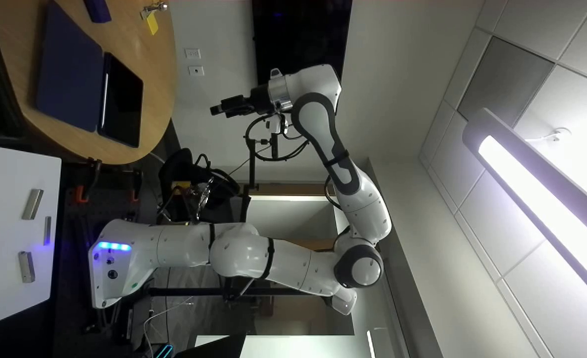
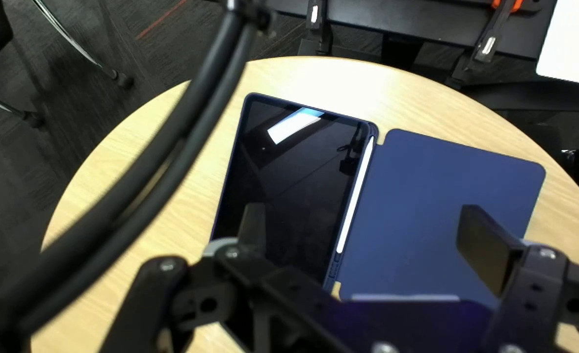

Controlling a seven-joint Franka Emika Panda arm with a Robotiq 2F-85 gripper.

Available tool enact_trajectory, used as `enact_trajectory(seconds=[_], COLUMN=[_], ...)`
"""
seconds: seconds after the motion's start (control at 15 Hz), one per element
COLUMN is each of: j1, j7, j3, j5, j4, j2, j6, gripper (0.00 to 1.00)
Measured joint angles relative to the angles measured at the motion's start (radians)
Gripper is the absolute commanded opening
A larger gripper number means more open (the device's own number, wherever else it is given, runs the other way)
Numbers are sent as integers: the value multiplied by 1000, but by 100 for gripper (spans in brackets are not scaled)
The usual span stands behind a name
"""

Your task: Close the lid on the tablet and place the blue box on top of it

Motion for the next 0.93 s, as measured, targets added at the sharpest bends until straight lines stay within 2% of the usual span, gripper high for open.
enact_trajectory(seconds=[0.47,0.93], j1=[52,93], j7=[71,164], j3=[52,105], j5=[44,47], j4=[16,84], j2=[91,241], j6=[67,159], gripper=[100,100])
